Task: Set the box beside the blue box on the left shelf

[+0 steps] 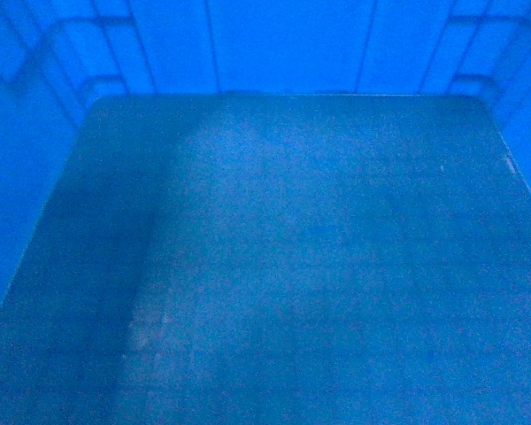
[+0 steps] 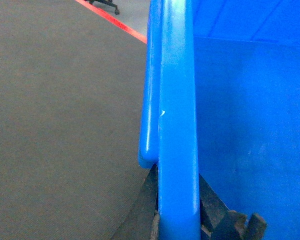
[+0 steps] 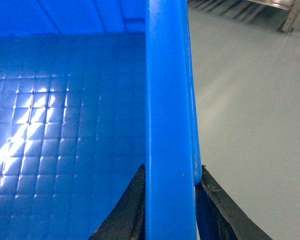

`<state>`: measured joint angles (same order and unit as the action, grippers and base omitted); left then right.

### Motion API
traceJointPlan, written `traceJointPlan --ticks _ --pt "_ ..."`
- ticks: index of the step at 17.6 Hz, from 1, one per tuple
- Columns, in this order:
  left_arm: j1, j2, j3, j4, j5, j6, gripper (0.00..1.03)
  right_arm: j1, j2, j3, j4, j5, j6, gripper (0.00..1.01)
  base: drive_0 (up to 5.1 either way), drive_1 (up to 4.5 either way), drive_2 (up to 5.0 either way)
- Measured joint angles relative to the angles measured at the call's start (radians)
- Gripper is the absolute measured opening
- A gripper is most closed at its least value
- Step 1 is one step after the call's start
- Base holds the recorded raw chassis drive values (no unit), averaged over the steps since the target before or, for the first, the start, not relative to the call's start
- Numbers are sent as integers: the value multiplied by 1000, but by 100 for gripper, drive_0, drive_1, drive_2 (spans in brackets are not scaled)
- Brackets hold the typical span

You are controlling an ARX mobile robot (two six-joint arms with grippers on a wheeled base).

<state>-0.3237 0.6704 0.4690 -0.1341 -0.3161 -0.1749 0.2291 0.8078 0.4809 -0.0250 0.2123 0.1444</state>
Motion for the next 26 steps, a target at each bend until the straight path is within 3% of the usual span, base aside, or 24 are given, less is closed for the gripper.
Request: traceJointPlan --ticks 26 --pt "0 0 0 0 0 0 9 0 0 0 0 1 -2 21 -152 -152 -152"
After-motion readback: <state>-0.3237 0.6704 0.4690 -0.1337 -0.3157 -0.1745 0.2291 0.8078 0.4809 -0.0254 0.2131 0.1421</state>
